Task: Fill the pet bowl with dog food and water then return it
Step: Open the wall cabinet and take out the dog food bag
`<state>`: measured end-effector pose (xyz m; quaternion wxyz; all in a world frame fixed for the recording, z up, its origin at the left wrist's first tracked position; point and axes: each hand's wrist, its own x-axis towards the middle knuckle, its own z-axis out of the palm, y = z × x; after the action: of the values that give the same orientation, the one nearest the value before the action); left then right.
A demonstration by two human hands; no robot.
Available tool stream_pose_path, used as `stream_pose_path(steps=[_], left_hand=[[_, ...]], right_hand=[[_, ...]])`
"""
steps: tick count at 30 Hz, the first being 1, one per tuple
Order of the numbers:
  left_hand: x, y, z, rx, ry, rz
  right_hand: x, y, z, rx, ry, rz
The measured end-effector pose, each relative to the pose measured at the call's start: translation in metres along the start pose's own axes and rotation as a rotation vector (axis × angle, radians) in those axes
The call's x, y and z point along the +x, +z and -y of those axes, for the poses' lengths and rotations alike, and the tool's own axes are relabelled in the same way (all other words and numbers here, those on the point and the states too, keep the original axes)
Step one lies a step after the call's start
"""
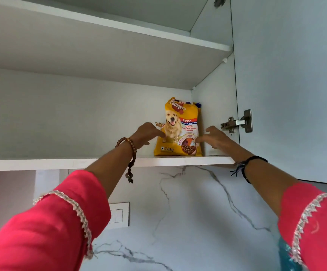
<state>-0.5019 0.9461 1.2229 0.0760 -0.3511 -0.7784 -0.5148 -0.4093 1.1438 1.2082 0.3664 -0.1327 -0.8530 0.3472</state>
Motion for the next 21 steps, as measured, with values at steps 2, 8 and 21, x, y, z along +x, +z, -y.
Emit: stream_pose_path(steps=[2, 8, 21], left_hand=[[0.008, 0.000, 0.001, -0.037, -0.030, 0.034], [0.031, 0.006, 0.004, 0.058, -0.168, 0.118], [0.066, 0.029, 0.011, 0.366, -0.313, 0.416]], right_hand=[[0.010, 0.001, -0.005, 0.047, 0.068, 0.066], [0.038, 0.008, -0.021, 0.221, 0.149, 0.273], [0.084, 0.026, -0.040, 0.345, 0.157, 0.503]])
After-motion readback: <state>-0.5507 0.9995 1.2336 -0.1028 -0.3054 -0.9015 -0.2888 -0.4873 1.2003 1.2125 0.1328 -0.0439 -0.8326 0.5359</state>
